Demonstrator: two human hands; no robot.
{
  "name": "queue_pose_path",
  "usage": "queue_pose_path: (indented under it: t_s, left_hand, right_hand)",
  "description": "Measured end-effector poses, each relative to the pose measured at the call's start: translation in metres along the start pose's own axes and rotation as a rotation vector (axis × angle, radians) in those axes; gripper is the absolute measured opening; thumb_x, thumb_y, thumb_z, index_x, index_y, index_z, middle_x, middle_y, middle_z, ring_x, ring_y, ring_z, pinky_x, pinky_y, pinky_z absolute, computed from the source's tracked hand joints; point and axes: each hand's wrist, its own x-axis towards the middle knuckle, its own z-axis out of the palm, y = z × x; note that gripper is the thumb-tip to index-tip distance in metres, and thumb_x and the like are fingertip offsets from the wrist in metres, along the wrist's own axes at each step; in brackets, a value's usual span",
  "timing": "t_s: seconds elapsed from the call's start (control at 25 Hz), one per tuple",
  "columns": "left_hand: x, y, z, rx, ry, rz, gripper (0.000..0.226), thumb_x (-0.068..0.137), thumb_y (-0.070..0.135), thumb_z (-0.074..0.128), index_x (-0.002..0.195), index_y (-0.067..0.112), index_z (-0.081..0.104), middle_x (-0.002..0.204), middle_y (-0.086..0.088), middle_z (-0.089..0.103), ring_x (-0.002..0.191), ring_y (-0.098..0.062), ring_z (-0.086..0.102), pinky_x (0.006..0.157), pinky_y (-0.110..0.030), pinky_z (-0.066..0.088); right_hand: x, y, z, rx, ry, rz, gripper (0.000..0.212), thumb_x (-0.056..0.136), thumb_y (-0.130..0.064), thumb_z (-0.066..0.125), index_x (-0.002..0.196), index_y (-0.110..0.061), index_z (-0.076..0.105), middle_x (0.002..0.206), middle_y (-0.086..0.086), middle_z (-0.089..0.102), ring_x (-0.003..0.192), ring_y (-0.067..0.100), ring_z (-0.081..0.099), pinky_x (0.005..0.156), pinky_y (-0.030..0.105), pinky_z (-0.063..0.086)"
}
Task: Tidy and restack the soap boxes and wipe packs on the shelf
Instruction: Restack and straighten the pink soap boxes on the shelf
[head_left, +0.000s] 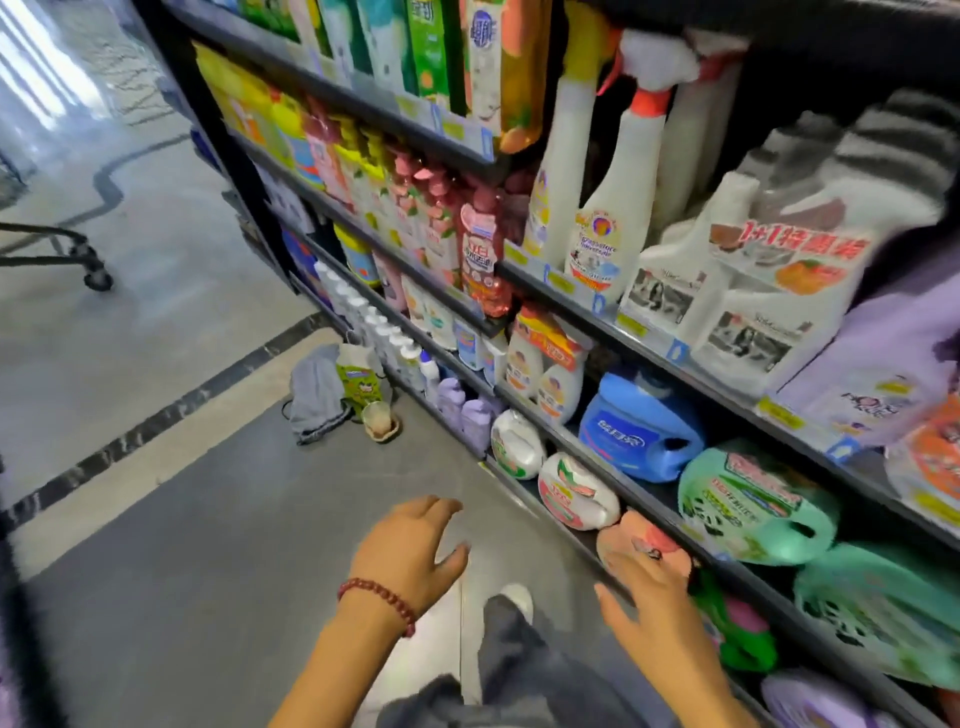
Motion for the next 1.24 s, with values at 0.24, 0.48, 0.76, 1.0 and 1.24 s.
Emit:
queue_pose_path:
  t_s: [0.24,0.48,0.76,1.0,1.24]
  left_hand:
    - [0.144,0.041,-0.131,-0.106,0.408,0.401,0.038,0.085,0.03,0.067,0.118,0.012,0.064,0.115,-0.005,0.066,0.106,-0.024,0.062,0.089,-0.031,0.05]
    - [0.241,0.1,-0.274,-0.188,0.976,0.791,0.037,0.088,0.028,0.057,0.113,0.001,0.063,0.112,-0.012,0.065,0.106,-0.025,0.059,0.095,-0.032,0.045]
    - [0.328,0.129,-0.328,-0.023,0.692,0.806,0.05,0.088,0.055,0.05,0.117,0.017,0.062,0.113,0.002,0.065,0.106,-0.016,0.058,0.087,-0.027,0.044]
    - [0.347,0.126,-0.309,-0.036,0.707,0.839,0.058,0.087,0.063,0.025,0.096,0.026,0.07,0.095,0.01,0.068,0.089,-0.009,0.062,0.064,-0.019,0.039]
    - [0.341,0.126,-0.319,-0.265,0.628,0.854,0.064,0.08,0.074,0.019,0.097,0.035,0.067,0.092,0.018,0.067,0.086,0.001,0.058,0.064,-0.017,0.042]
  right_hand:
    - [0.138,-0.064,-0.103,0.228,0.342,-0.095,0.032,0.079,-0.018,0.073,0.111,-0.019,0.067,0.11,-0.018,0.055,0.106,0.01,0.057,0.092,0.017,0.04]
    - [0.215,-0.159,-0.27,0.091,0.941,-0.505,0.029,0.085,-0.02,0.062,0.113,-0.01,0.065,0.112,-0.001,0.062,0.107,0.008,0.054,0.094,0.017,0.041]
    - [0.273,-0.2,-0.355,-0.304,0.96,-0.262,0.056,0.083,-0.033,0.066,0.133,-0.013,0.047,0.134,0.001,0.05,0.126,0.013,0.041,0.103,0.02,0.03]
    - [0.293,-0.194,-0.353,-0.339,0.866,-0.134,0.07,0.077,-0.034,0.073,0.137,-0.021,0.041,0.138,-0.003,0.045,0.128,0.011,0.035,0.102,0.024,0.027]
    - [0.292,-0.199,-0.341,-0.427,1.037,-0.219,0.047,0.077,-0.016,0.072,0.121,-0.01,0.056,0.12,0.005,0.059,0.116,0.019,0.049,0.095,0.035,0.045]
